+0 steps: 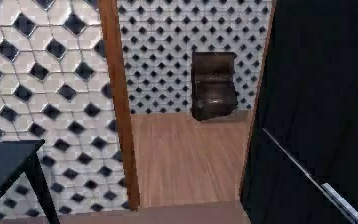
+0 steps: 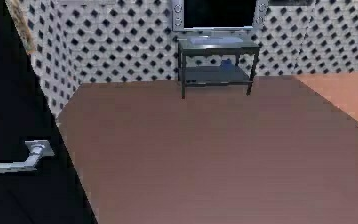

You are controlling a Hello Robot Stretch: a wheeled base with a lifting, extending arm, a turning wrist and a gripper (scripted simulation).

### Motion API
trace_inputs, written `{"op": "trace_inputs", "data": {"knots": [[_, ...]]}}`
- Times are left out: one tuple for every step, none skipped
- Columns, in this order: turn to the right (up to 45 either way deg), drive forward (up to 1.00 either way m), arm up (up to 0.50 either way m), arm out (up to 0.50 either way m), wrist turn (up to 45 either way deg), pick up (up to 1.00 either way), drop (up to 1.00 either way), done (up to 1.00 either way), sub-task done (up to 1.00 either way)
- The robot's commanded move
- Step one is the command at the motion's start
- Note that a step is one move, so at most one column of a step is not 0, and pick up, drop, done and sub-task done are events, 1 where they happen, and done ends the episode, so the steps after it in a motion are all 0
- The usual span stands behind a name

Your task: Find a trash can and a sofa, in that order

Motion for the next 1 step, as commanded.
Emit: {"op": "trace_inputs", "data": {"knots": [[0.0, 0.9, 0.0, 0.0, 0.0, 0.0, 0.0, 0.0, 0.0]]}}
